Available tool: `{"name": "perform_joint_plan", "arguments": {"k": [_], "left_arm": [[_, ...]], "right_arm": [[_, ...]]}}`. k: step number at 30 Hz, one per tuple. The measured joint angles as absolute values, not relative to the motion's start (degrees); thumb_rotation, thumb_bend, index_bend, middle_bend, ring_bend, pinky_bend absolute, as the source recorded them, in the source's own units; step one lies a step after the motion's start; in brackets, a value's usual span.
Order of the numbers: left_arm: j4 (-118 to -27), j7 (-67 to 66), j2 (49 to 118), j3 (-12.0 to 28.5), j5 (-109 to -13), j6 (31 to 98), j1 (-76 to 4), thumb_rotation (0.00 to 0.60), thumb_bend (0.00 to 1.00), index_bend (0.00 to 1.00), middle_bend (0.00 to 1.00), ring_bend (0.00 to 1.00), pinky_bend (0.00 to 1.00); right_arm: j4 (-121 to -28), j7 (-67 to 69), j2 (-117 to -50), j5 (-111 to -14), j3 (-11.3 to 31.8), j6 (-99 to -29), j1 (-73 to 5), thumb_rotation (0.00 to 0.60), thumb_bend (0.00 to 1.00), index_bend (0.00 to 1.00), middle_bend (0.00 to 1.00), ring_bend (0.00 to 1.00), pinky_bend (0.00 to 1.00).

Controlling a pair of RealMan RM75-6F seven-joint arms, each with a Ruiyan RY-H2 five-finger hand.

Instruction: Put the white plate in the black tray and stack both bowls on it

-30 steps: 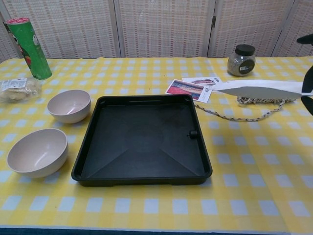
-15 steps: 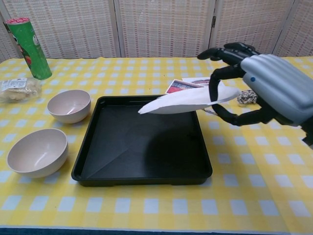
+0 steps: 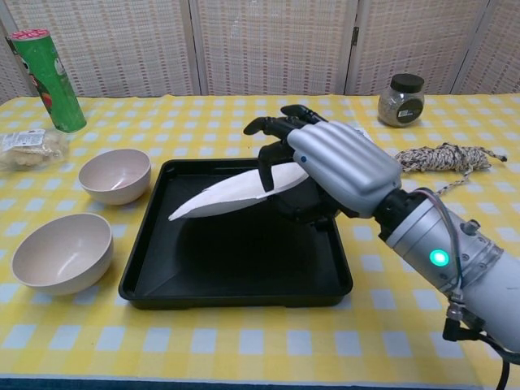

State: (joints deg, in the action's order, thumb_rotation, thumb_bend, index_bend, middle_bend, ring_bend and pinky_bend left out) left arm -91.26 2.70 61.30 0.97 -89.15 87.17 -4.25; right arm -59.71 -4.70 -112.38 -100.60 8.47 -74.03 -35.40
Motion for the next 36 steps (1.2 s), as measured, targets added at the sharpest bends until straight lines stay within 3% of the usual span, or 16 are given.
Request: {"name": "perform_joint_plan", "arguments": {"k": [3, 6, 9, 12, 15, 27, 36], "left_arm": [[-91.21, 3.01, 61.21, 1.03, -88.89, 86.74, -4.41, 0.600, 0.27, 0.00, 0.00, 0.00, 0.00], [-91.11, 3.25, 61.17, 1.16, -88.70, 86.56, -4.54, 0.600, 0.27, 0.00, 0.00, 0.00, 0.00], [-91.05, 2.94, 61.28, 1.31, -88.43, 86.69, -4.48, 0.600, 0.27, 0.00, 0.00, 0.00, 0.00], [-90.96, 1.59, 61.70, 1.62, -87.94, 87.02, -4.38, 0.600, 0.28, 0.00, 0.00, 0.00, 0.00], [-91.13, 1.93, 61.74, 1.61, -87.91, 86.97, -4.34, 0.600, 0.28, 0.00, 0.00, 0.00, 0.00], [-91.34, 0.29, 62.52, 1.80, -87.70, 87.53, -4.06, 0.600, 0.28, 0.00, 0.00, 0.00, 0.00], [-91.22, 0.64, 62.54, 1.27, -89.19, 88.06, -3.89, 0.600, 0.28, 0.00, 0.00, 0.00, 0.00]], "right_arm": [[-57.95, -3.44, -113.64, -100.01, 8.25, -73.57, -36.17, 0.600, 0.47, 0.64, 0.17, 0.17, 0.00], [-57.38, -2.74, -114.13, -99.19, 7.83, -72.92, -36.58, 0.600, 0.47, 0.57, 0.13, 0.14, 0.00], [-58.12, -4.43, -113.81, -98.08, 7.63, -71.71, -36.54, 0.600, 0.47, 0.33, 0.03, 0.07, 0.00], [-60.91, -6.41, -112.66, -96.24, 7.39, -69.30, -36.38, 0.600, 0.46, 0.09, 0.00, 0.00, 0.00], [-65.07, -8.57, -110.82, -94.17, 7.14, -66.65, -36.20, 0.600, 0.42, 0.00, 0.00, 0.00, 0.00], [-83.88, -18.93, -99.09, -86.10, 5.96, -58.78, -35.27, 0.600, 0.26, 0.00, 0.00, 0.00, 0.00], [-99.33, -20.80, -85.99, -83.14, 4.73, -58.61, -33.05, 0.600, 0.25, 0.00, 0.00, 0.00, 0.00]]}}
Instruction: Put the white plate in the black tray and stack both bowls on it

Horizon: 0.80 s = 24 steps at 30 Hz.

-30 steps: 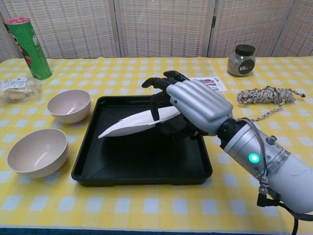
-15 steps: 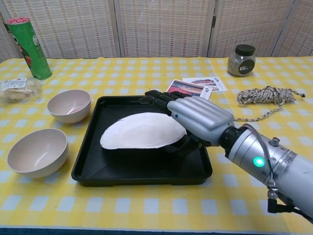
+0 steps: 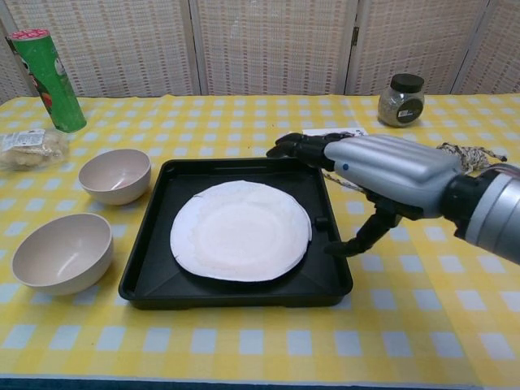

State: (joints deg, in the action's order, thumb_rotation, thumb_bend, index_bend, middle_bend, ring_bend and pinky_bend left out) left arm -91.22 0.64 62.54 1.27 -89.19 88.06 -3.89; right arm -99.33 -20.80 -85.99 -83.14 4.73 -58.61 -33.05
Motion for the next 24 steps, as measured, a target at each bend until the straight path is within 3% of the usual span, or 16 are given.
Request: {"name": "perform_joint_plan", "arguments": {"k": [4, 12, 17, 22, 24], "left_arm": [[-91.00, 1.41, 62.52, 0.49, -91.38, 88.46, -3.89, 0.600, 0.27, 0.00, 0.00, 0.00, 0.03], [-90.10, -3.42, 64.28, -1.99, -96.28, 88.56, -3.94, 0.600, 0.27, 0.00, 0.00, 0.00, 0.05], [-91.22, -8.71, 65.52, -3.90, -98.47, 88.15, -3.41, 0.600, 0.27, 0.00, 0.00, 0.00, 0.05], [-90.64, -10.55, 67.55, -5.43, -102.38, 88.54, -3.17, 0.600, 0.26, 0.00, 0.00, 0.00, 0.08], [-89.86, -10.35, 68.38, -6.61, -103.90, 88.25, -3.22, 0.600, 0.26, 0.02, 0.01, 0.00, 0.13]], "right_arm": [[-100.70, -16.18, -81.52, -88.43, 1.46, -65.42, -29.03, 0.600, 0.25, 0.00, 0.00, 0.00, 0.00], [-99.59, -11.95, -68.88, -97.16, -7.25, -86.88, -14.19, 0.600, 0.25, 0.00, 0.00, 0.00, 0.00], [-97.14, -6.63, -63.60, -98.96, -10.69, -90.17, -9.71, 0.600, 0.25, 0.00, 0.00, 0.00, 0.00], [-96.72, -1.46, -61.26, -100.63, -11.04, -90.82, -9.11, 0.600, 0.25, 0.00, 0.00, 0.00, 0.00], [-96.34, -0.81, -60.85, -101.82, -11.01, -91.20, -8.63, 0.600, 0.25, 0.00, 0.00, 0.00, 0.00]]}}
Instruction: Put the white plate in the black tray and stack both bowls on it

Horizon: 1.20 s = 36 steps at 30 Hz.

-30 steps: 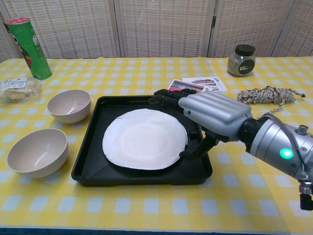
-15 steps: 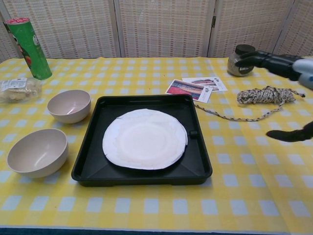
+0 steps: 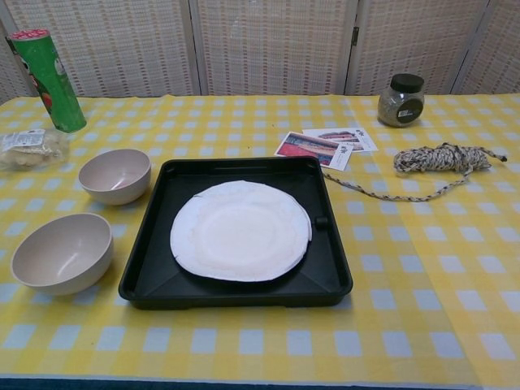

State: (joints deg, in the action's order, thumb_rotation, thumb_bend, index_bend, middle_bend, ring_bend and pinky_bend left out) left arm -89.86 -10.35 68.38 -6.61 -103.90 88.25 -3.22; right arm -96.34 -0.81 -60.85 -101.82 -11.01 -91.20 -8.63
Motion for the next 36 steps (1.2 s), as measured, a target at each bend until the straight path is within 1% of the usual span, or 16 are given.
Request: {"name": "perform_joint_plan", "arguments": {"k": [2, 3, 5, 6, 7, 8, 10, 12, 13, 15, 17, 21, 24, 29, 32, 36], "left_arm": [[-89.34, -9.56, 69.16, -7.30, -105.05, 88.27, -3.30, 0.600, 0.26, 0.10, 0.12, 0.07, 0.28], [-88.62, -9.04, 69.83, -7.32, -105.82, 88.73, -3.35, 0.600, 0.26, 0.16, 0.22, 0.15, 0.38], [-86.92, -8.50, 71.11, -7.04, -106.67, 89.86, -3.43, 0.600, 0.26, 0.28, 0.48, 0.39, 0.60], [-85.41, -8.04, 72.13, -6.75, -107.39, 90.93, -3.54, 0.600, 0.26, 0.32, 0.59, 0.50, 0.70], [-84.06, -7.57, 73.01, -6.45, -108.09, 92.00, -3.63, 0.600, 0.26, 0.38, 0.73, 0.63, 0.80], [-82.54, -6.95, 74.00, -6.13, -108.80, 93.26, -3.72, 0.600, 0.26, 0.42, 0.84, 0.73, 0.89], [-78.46, -4.99, 76.51, -5.47, -110.29, 96.35, -3.92, 0.600, 0.26, 0.47, 0.95, 0.83, 0.97], [-73.70, -2.73, 79.27, -4.96, -111.40, 98.78, -4.18, 0.600, 0.26, 0.47, 1.00, 0.90, 1.00], [-72.71, -2.15, 79.92, -4.91, -111.53, 99.04, -4.27, 0.600, 0.26, 0.46, 1.00, 0.94, 1.00], [-70.77, -0.66, 81.37, -4.98, -111.43, 98.72, -4.61, 0.600, 0.27, 0.45, 1.00, 0.97, 1.00], [-70.82, -0.22, 81.52, -5.12, -110.82, 97.22, -4.93, 0.600, 0.27, 0.45, 1.00, 1.00, 1.00], [-72.42, -0.24, 81.80, -5.35, -108.09, 92.64, -5.69, 0.600, 0.27, 0.45, 1.00, 1.00, 1.00], [-73.27, -0.88, 82.44, -5.30, -106.30, 90.77, -6.12, 0.600, 0.27, 0.46, 1.00, 1.00, 1.00], [-73.82, -1.55, 83.67, -4.87, -104.73, 88.78, -7.02, 0.600, 0.29, 0.45, 1.00, 1.00, 1.00], [-73.51, -1.81, 84.62, -4.67, -104.24, 88.09, -7.50, 0.600, 0.33, 0.46, 1.00, 1.00, 1.00], [-73.34, -2.09, 85.40, -4.64, -103.49, 86.61, -8.15, 0.600, 0.35, 0.45, 1.00, 1.00, 1.00]], "right_arm": [[-96.29, -1.01, -60.55, -102.32, -10.91, -90.93, -8.34, 0.600, 0.25, 0.00, 0.00, 0.00, 0.00], [-96.34, -0.99, -60.48, -102.32, -10.81, -90.68, -8.29, 0.600, 0.25, 0.00, 0.00, 0.00, 0.00], [-96.43, -1.24, -60.47, -102.39, -10.53, -90.22, -8.18, 0.600, 0.25, 0.00, 0.00, 0.00, 0.00], [-96.46, -1.42, -60.51, -102.41, -10.42, -89.99, -8.13, 0.600, 0.25, 0.00, 0.00, 0.00, 0.00], [-96.50, -1.59, -60.57, -102.43, -10.30, -89.73, -8.10, 0.600, 0.25, 0.00, 0.00, 0.00, 0.00], [-96.54, -1.88, -60.64, -102.38, -10.14, -89.36, -8.08, 0.600, 0.25, 0.00, 0.00, 0.00, 0.00], [-96.63, -2.46, -60.74, -102.03, -9.85, -88.69, -8.06, 0.600, 0.25, 0.00, 0.00, 0.00, 0.00], [-96.79, -3.27, -60.91, -101.28, -9.30, -87.85, -8.05, 0.600, 0.25, 0.00, 0.00, 0.00, 0.00], [-96.83, -3.48, -61.03, -100.98, -8.98, -87.61, -8.05, 0.600, 0.25, 0.00, 0.00, 0.00, 0.00], [-96.83, -3.62, -61.34, -100.63, -8.41, -87.15, -8.04, 0.600, 0.25, 0.00, 0.00, 0.00, 0.00], [-96.80, -3.38, -61.49, -100.38, -8.05, -86.84, -8.03, 0.600, 0.25, 0.00, 0.00, 0.00, 0.00], [-96.60, -3.05, -61.66, -100.21, -7.57, -86.13, -8.07, 0.600, 0.25, 0.00, 0.00, 0.00, 0.00], [-96.62, -2.95, -61.71, -100.16, -7.36, -85.59, -8.08, 0.600, 0.25, 0.00, 0.00, 0.00, 0.00], [-96.74, -3.21, -61.82, -99.88, -7.03, -84.65, -8.07, 0.600, 0.25, 0.00, 0.00, 0.00, 0.00], [-96.82, -3.42, -61.96, -99.59, -6.86, -83.74, -8.20, 0.600, 0.25, 0.00, 0.00, 0.00, 0.00], [-96.82, -3.60, -62.15, -99.26, -6.52, -82.74, -8.41, 0.600, 0.25, 0.00, 0.00, 0.00, 0.00]]}}
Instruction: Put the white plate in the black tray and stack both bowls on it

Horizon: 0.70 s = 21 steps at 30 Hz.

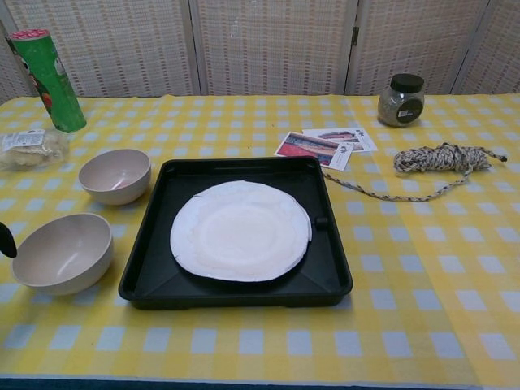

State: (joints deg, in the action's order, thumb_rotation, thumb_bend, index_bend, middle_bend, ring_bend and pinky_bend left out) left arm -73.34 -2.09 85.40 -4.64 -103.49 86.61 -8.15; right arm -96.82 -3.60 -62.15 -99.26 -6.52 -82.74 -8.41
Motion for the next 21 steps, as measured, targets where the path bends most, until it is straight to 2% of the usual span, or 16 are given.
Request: {"name": "perform_joint_plan", "arguments": {"k": [9, 21], "left_arm": [[-74.75, -4.22, 86.51, -5.12, -102.54, 82.91, -9.96, 0.600, 0.36, 0.45, 1.00, 1.00, 1.00], [-75.78, -4.77, 88.11, -4.34, -99.77, 78.60, -12.36, 0.600, 0.38, 0.49, 1.00, 1.00, 1.00]], "right_arm": [[-96.59, -2.85, -62.14, -98.73, -5.87, -81.72, -8.67, 0.600, 0.25, 0.00, 0.00, 0.00, 0.00], [-96.54, -3.22, -62.37, -98.46, -5.60, -80.27, -8.94, 0.600, 0.25, 0.00, 0.00, 0.00, 0.00]]}}
